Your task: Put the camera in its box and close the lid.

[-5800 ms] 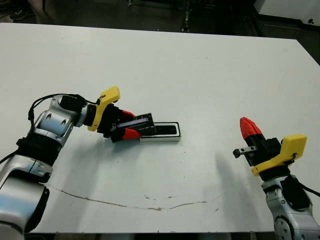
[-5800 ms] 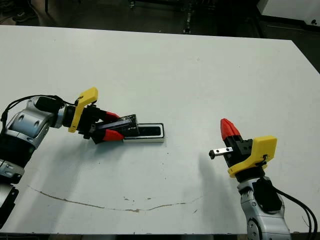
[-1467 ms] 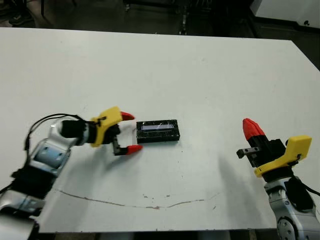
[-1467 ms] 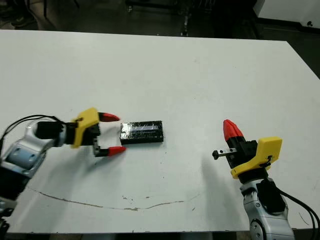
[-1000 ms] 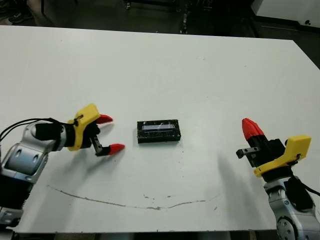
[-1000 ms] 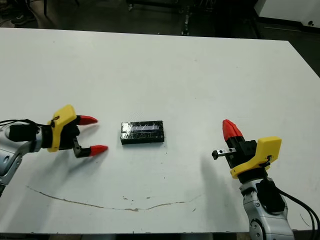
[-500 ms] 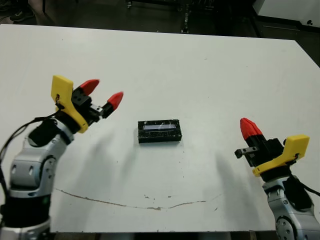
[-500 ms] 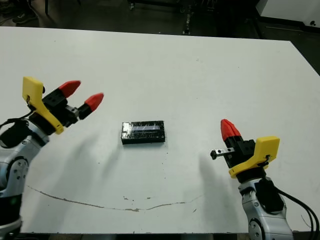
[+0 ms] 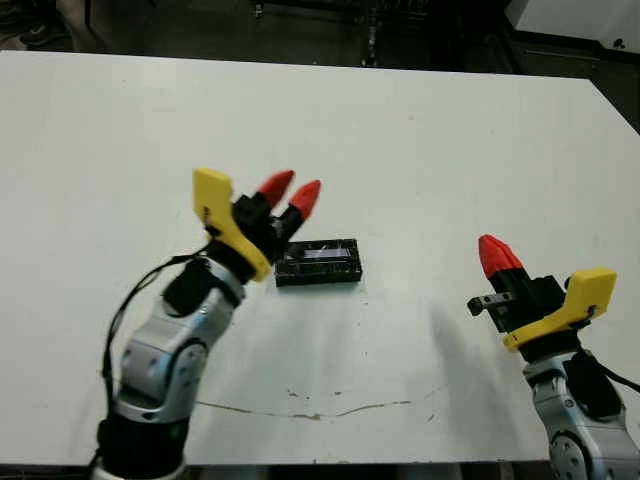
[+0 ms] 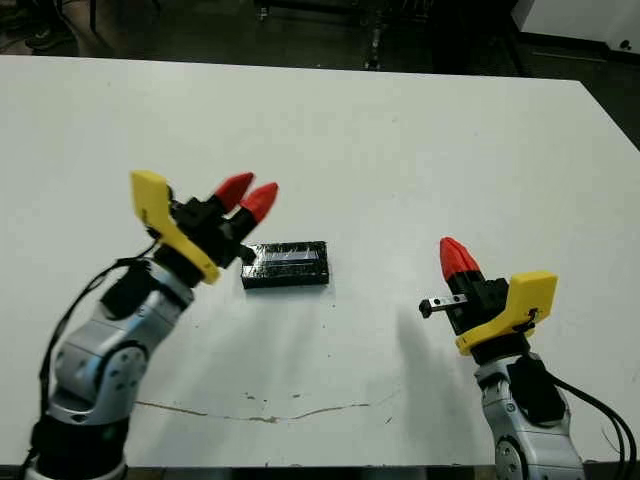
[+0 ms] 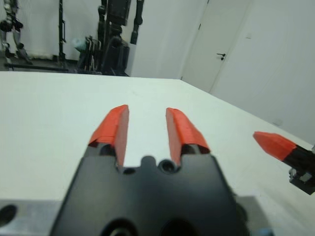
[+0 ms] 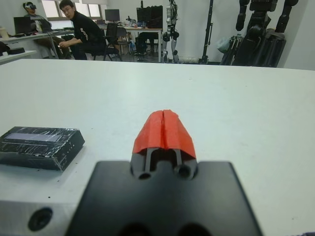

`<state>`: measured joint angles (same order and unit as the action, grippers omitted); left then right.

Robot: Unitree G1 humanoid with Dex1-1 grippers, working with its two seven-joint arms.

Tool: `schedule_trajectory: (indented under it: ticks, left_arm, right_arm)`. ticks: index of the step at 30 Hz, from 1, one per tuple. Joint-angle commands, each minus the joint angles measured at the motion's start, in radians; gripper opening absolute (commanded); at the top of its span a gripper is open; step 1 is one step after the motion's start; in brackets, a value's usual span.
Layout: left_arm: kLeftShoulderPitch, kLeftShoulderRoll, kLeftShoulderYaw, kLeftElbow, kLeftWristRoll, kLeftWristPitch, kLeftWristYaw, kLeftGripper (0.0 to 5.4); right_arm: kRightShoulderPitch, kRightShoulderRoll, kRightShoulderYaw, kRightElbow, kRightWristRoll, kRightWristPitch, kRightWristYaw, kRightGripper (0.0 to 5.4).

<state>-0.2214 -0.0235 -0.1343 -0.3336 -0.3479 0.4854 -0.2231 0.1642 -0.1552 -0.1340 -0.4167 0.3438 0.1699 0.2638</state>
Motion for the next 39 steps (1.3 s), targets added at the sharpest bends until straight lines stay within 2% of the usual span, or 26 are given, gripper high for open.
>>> schedule_trajectory:
  ticks: [1, 5, 8, 15, 22, 28, 34, 39]
  left_arm:
    - [0.008, -0.007, -0.027, 0.068, 0.016, 0.013, 0.000, 1.00]
    - [0.007, 0.015, -0.058, 0.166, 0.031, 0.018, -0.041, 0.34]
    - [0.016, 0.027, -0.082, 0.212, 0.066, 0.026, -0.041, 0.01]
    - [0.047, 0.046, -0.110, 0.310, 0.106, 0.044, -0.057, 0.01]
    - [0.113, 0.073, -0.115, 0.294, 0.100, 0.084, -0.079, 0.01]
    - [0.152, 0.093, -0.105, 0.218, 0.080, 0.095, -0.098, 0.01]
    - [0.184, 0.084, -0.040, 0.020, -0.014, 0.175, -0.077, 0.01]
    - [0.204, 0.071, 0.045, -0.108, -0.012, -0.035, -0.077, 0.01]
  right_arm:
    - [0.003, -0.005, -0.006, 0.006, 0.005, 0.012, -0.005, 0.00]
    - [0.007, -0.004, -0.005, 0.004, -0.002, 0.009, -0.011, 0.00]
    - [0.009, -0.003, -0.007, 0.004, 0.005, 0.010, -0.008, 0.00]
    - [0.013, -0.004, -0.009, 0.006, 0.019, 0.007, -0.001, 0.00]
    - [0.016, -0.005, -0.005, -0.001, 0.013, 0.009, -0.009, 0.00]
    - [0.016, -0.005, -0.003, 0.002, 0.012, 0.003, -0.004, 0.00]
    - [0.019, -0.001, 0.001, 0.001, 0.012, -0.004, -0.005, 0.00]
    - [0.021, -0.001, 0.002, -0.003, 0.011, 0.000, -0.009, 0.00]
